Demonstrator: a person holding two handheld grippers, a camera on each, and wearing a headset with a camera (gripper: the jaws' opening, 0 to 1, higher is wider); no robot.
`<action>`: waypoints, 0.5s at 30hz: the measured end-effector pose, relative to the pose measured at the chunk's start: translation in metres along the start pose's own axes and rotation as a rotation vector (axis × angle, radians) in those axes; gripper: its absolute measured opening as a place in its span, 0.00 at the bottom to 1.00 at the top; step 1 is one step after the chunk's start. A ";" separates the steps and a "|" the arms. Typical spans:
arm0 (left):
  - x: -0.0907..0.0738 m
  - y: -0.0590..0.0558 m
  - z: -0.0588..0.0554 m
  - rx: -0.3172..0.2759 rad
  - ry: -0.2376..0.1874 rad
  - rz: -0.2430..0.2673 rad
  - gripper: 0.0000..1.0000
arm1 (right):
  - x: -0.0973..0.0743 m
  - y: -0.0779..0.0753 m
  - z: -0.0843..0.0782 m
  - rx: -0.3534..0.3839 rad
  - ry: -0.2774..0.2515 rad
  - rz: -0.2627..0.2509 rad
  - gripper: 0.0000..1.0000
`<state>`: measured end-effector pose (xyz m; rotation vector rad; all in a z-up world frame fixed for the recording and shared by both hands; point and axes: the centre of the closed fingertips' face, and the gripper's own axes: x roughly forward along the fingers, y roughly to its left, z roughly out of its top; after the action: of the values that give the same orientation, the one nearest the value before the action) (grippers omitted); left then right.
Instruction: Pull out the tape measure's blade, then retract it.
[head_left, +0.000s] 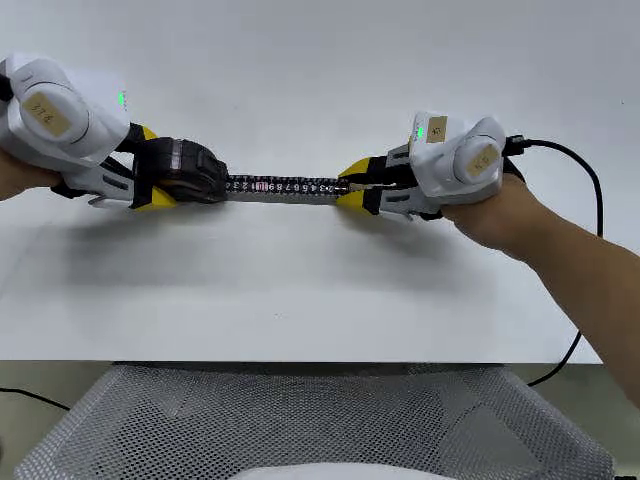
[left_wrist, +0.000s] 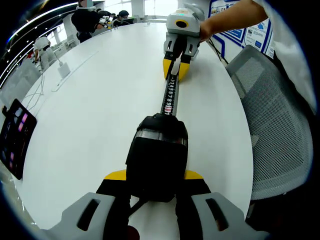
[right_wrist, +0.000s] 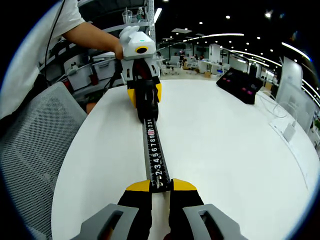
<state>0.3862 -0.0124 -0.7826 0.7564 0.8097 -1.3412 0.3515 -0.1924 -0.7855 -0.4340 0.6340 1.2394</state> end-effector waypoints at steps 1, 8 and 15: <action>0.000 0.000 0.000 -0.001 0.000 0.000 0.29 | -0.001 0.000 0.000 -0.002 0.000 0.000 0.08; -0.001 -0.001 0.000 0.001 0.002 0.000 0.29 | -0.009 -0.003 -0.006 -0.016 0.018 0.000 0.08; -0.001 -0.001 0.000 -0.001 0.003 0.001 0.29 | -0.016 -0.005 -0.012 -0.019 0.030 -0.005 0.08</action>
<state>0.3852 -0.0121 -0.7822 0.7579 0.8119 -1.3391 0.3507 -0.2132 -0.7846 -0.4706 0.6462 1.2374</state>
